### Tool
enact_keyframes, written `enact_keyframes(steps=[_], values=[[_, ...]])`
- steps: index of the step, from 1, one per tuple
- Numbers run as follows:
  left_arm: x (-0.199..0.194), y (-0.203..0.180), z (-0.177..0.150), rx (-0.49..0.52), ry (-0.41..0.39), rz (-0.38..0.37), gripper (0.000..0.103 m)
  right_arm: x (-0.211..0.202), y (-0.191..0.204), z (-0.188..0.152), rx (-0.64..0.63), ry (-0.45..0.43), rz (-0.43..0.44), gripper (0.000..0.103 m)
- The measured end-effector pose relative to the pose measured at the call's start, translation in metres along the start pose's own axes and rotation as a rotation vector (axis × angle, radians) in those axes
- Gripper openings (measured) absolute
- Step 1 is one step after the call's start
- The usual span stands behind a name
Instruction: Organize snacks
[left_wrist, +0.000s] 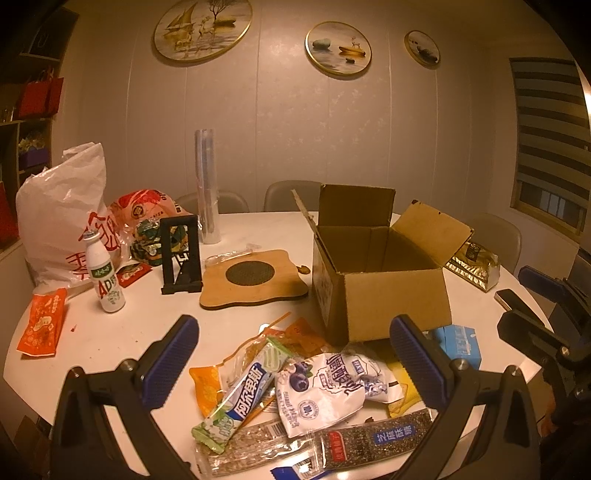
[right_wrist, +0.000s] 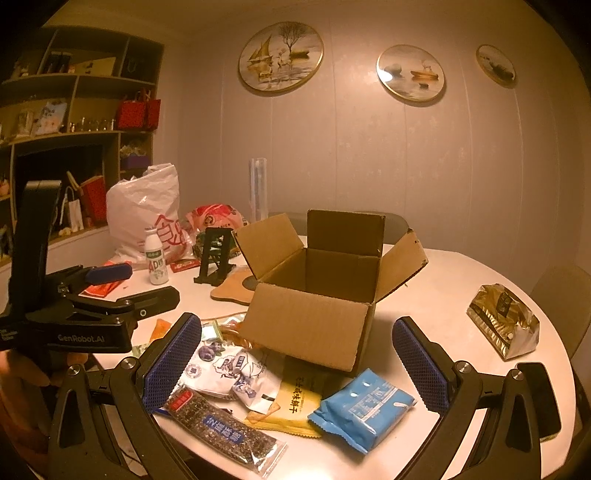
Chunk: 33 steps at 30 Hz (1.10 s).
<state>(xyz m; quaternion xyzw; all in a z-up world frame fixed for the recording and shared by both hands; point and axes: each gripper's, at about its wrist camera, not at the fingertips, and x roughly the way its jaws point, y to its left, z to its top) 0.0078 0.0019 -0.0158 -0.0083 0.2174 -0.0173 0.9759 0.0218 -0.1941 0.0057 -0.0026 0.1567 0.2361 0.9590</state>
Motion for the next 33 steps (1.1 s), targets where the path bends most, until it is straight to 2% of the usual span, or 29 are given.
enact_keyframes(steps=[33], values=[[0.0000, -0.0023, -0.0046, 0.002, 0.001, -0.010, 0.102, 0.0044, 0.0001, -0.0042, 0.019, 0.008, 0.010, 0.103]])
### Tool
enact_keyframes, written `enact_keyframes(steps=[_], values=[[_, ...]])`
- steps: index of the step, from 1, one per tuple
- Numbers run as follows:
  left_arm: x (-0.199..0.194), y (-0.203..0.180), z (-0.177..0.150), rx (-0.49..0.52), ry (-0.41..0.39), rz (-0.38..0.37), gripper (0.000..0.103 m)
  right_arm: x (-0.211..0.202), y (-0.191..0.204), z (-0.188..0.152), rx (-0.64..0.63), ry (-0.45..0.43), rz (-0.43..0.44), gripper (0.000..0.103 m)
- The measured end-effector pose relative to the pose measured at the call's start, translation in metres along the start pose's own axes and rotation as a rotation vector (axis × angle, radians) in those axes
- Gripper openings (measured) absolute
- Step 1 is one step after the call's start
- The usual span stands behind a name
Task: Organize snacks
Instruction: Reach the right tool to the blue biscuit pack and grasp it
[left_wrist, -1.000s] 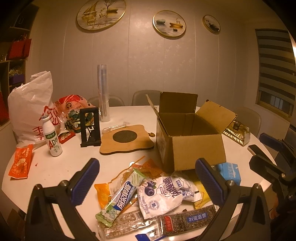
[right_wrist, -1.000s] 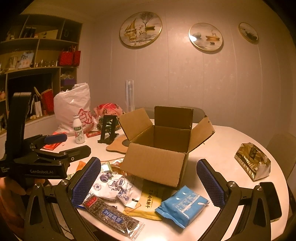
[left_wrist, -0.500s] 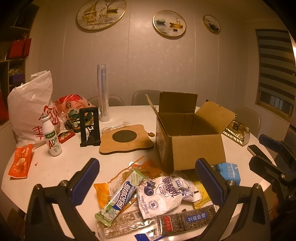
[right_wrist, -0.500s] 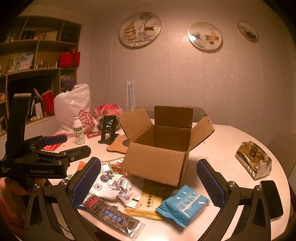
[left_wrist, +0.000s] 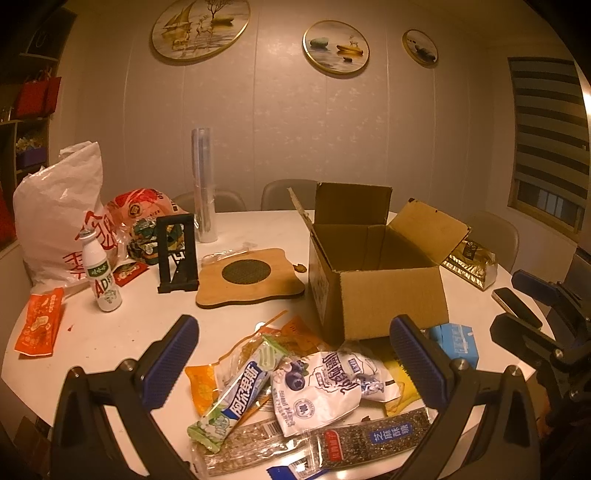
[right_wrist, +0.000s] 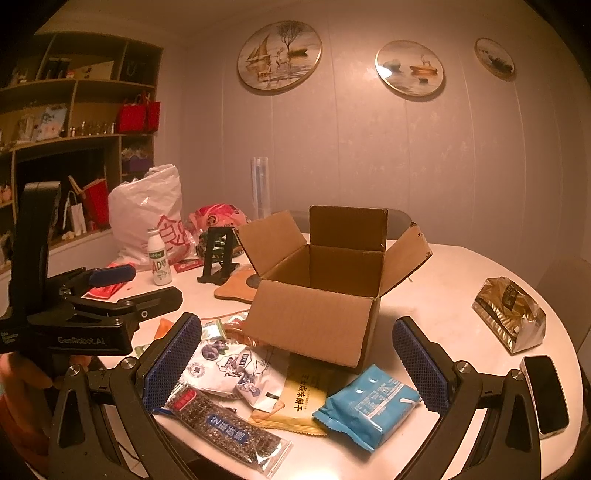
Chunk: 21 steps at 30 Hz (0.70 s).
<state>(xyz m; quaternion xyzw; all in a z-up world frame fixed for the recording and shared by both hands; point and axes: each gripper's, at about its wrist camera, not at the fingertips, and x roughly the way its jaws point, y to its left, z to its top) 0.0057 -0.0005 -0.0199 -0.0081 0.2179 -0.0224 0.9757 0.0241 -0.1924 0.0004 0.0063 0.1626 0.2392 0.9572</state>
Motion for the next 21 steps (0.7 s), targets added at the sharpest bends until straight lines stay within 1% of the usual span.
enact_keyframes(steps=[9, 11, 14, 17, 18, 21], values=[[0.002, 0.000, 0.000, 0.005, 0.005, -0.004, 0.102, 0.002, -0.001, -0.001, 0.007, 0.009, -0.007, 0.103], [0.003, -0.001, 0.000, 0.026, 0.007, -0.005, 0.102, 0.005, -0.002, 0.000, 0.023, 0.031, -0.028, 0.103], [0.005, -0.002, 0.001, 0.038, 0.012, -0.008, 0.102, 0.007, -0.005, 0.000, 0.067, 0.051, -0.088, 0.103], [0.010, 0.000, 0.001, 0.037, 0.023, -0.029, 0.102, 0.019, -0.008, -0.005, 0.103, 0.109, -0.122, 0.103], [0.012, 0.000, 0.000, 0.036, 0.031, -0.036, 0.102, 0.024, -0.010, -0.009, 0.122, 0.139, -0.118, 0.103], [0.020, 0.003, -0.002, 0.032, 0.054, -0.052, 0.102, 0.037, -0.021, -0.021, 0.199, 0.189, -0.104, 0.103]])
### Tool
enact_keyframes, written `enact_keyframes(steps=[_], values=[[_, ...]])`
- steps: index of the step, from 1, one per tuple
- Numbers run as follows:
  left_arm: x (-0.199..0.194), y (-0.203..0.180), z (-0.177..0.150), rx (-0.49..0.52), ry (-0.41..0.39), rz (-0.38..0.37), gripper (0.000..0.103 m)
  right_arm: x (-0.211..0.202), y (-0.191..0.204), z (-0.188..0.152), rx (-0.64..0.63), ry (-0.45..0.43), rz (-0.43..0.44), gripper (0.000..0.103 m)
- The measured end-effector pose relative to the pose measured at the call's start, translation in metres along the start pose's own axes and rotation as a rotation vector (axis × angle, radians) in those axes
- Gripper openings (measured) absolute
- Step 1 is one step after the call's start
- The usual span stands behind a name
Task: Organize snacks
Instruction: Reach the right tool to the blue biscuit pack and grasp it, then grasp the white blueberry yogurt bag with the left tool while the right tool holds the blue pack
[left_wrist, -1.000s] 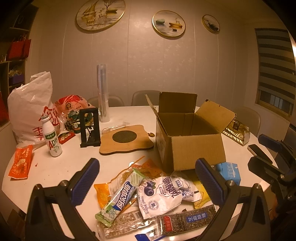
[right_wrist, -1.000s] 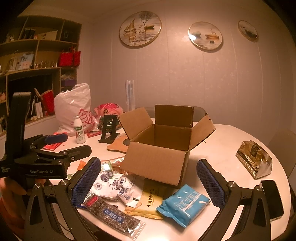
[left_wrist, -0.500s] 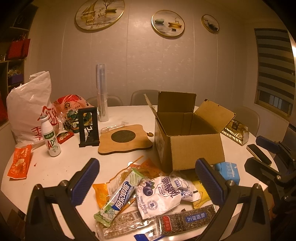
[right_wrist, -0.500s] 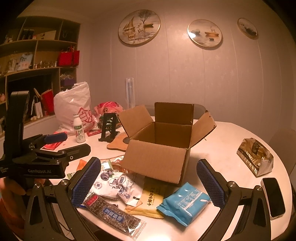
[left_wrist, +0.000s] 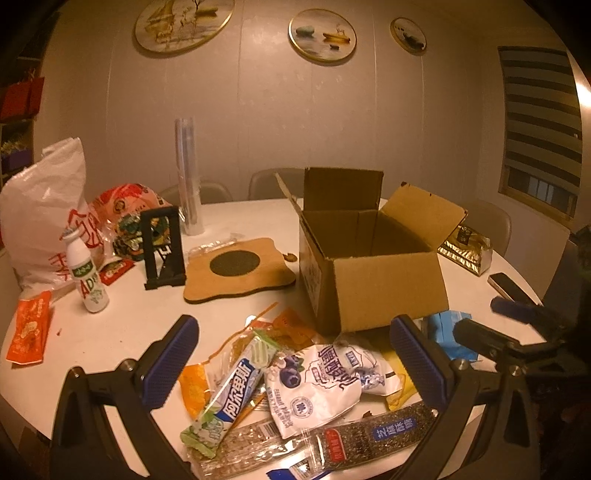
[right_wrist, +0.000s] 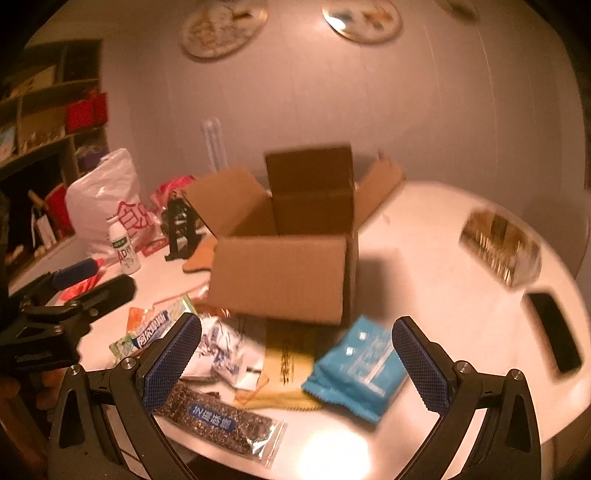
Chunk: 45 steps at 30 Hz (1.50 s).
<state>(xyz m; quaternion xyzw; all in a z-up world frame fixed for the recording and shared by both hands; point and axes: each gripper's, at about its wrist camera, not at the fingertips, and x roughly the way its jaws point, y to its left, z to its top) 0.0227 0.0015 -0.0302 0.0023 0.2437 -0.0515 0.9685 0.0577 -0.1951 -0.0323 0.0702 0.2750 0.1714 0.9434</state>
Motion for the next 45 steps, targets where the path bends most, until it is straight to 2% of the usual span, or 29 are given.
enact_keyframes(steps=[3, 8, 11, 13, 15, 17, 19, 25, 30, 33, 34, 37, 42, 45], values=[[0.008, 0.007, -0.004, -0.009, 0.012, -0.013, 0.102, 0.014, -0.016, -0.008, 0.076, 0.034, -0.029, 0.102], [0.030, 0.024, -0.013, -0.042, 0.066, -0.041, 0.102, 0.037, -0.027, -0.019, 0.105, 0.089, -0.078, 0.091], [0.041, 0.035, -0.020, -0.062, 0.090, -0.067, 0.102, 0.043, -0.024, -0.017, 0.079, 0.092, -0.148, 0.087], [0.044, 0.039, -0.022, -0.066, 0.094, -0.072, 0.102, 0.045, -0.025, -0.016, 0.082, 0.090, -0.232, 0.082], [0.047, 0.043, -0.025, -0.072, 0.098, -0.084, 0.102, 0.042, -0.026, -0.018, 0.092, 0.082, -0.264, 0.082], [0.053, 0.046, -0.026, -0.081, 0.109, -0.104, 0.102, 0.046, -0.025, -0.020, 0.085, 0.118, -0.300, 0.082], [0.059, 0.047, -0.027, -0.081, 0.119, -0.117, 0.102, 0.056, -0.026, -0.023, 0.104, 0.150, -0.292, 0.080], [0.065, 0.045, -0.028, -0.062, 0.130, -0.126, 0.102, 0.067, -0.032, -0.023, 0.137, 0.119, -0.329, 0.070], [0.060, 0.044, -0.020, 0.006, 0.100, -0.197, 0.102, 0.064, -0.036, -0.021, 0.071, 0.128, -0.305, 0.068], [0.058, 0.041, -0.013, 0.096, 0.089, -0.268, 0.102, 0.064, -0.041, -0.019, 0.075, 0.136, -0.286, 0.070], [0.059, 0.040, -0.009, 0.127, 0.098, -0.297, 0.102, 0.067, -0.041, -0.019, 0.080, 0.139, -0.280, 0.075], [0.067, 0.036, -0.002, 0.179, 0.155, -0.351, 0.102, 0.075, -0.043, -0.022, 0.095, 0.151, -0.272, 0.077], [0.089, 0.025, -0.004, 0.272, 0.269, -0.434, 0.102, 0.073, -0.053, -0.026, 0.110, 0.127, -0.249, 0.065], [0.099, 0.017, -0.005, 0.304, 0.306, -0.483, 0.102, 0.069, -0.056, -0.028, 0.097, 0.123, -0.228, 0.065]])
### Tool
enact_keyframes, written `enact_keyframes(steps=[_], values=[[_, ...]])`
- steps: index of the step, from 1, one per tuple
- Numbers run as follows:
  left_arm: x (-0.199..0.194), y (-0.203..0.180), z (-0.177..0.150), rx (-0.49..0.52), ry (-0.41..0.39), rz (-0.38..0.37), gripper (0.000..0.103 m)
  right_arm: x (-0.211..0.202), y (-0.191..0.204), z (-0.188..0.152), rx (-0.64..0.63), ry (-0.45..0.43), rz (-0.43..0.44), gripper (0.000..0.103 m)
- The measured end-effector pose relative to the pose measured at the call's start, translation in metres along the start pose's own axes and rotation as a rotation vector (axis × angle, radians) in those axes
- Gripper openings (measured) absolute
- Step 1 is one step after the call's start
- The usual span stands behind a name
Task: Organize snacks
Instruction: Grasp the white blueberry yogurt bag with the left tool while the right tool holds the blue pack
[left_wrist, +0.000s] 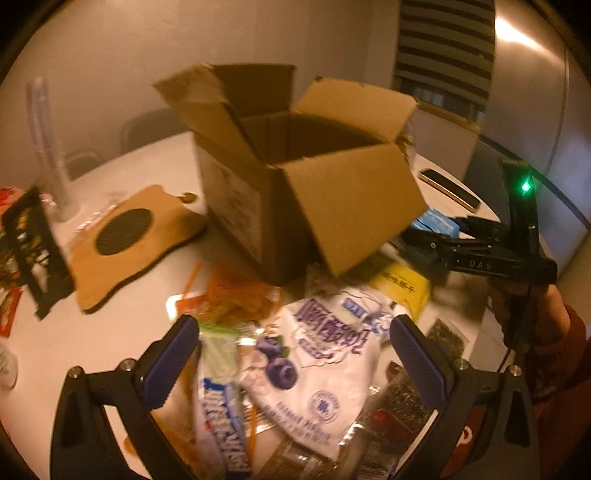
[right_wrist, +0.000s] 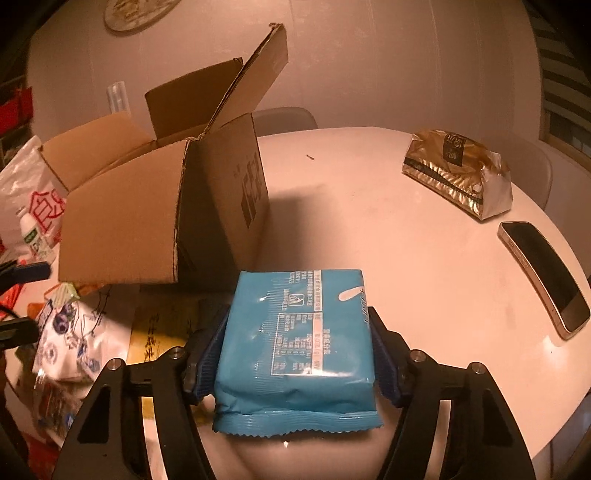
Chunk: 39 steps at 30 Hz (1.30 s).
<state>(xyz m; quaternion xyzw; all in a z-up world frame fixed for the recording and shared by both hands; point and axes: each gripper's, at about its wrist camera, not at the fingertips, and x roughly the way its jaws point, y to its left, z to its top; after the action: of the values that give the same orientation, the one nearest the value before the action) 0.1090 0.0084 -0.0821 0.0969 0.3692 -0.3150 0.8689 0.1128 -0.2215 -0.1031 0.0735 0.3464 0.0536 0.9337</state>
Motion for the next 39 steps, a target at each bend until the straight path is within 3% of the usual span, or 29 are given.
enact_keyframes(steps=[6, 13, 18, 21, 23, 28, 32, 35, 39], values=[[0.029, -0.018, 0.008, 0.123, 0.123, -0.034, 0.102, -0.006, -0.009, -0.003, -0.032, -0.006, 0.081, 0.065], [0.054, -0.009, 0.013, 0.097, 0.250, -0.048, 0.102, -0.007, -0.014, -0.005, -0.035, -0.022, 0.114, 0.065], [0.065, -0.013, 0.014, 0.119, 0.277, -0.035, 0.101, -0.008, -0.015, -0.007, -0.035, -0.026, 0.127, 0.065], [0.066, -0.019, 0.015, 0.126, 0.287, -0.033, 0.094, -0.007, -0.015, -0.007, -0.041, -0.025, 0.128, 0.065], [0.069, -0.022, 0.015, 0.148, 0.295, -0.002, 0.081, -0.007, -0.016, -0.007, -0.044, -0.025, 0.127, 0.065], [0.072, -0.026, 0.017, 0.150, 0.293, 0.000, 0.073, -0.007, -0.016, -0.007, -0.044, -0.024, 0.127, 0.065], [0.060, -0.033, 0.010, 0.147, 0.282, 0.004, 0.053, -0.007, -0.015, -0.007, -0.044, -0.023, 0.124, 0.065], [0.056, -0.028, 0.011, 0.118, 0.276, 0.000, 0.044, -0.007, -0.016, -0.007, -0.034, -0.023, 0.123, 0.065], [0.051, -0.027, 0.009, 0.117, 0.267, 0.009, 0.041, -0.009, -0.016, -0.006, -0.030, -0.028, 0.114, 0.064]])
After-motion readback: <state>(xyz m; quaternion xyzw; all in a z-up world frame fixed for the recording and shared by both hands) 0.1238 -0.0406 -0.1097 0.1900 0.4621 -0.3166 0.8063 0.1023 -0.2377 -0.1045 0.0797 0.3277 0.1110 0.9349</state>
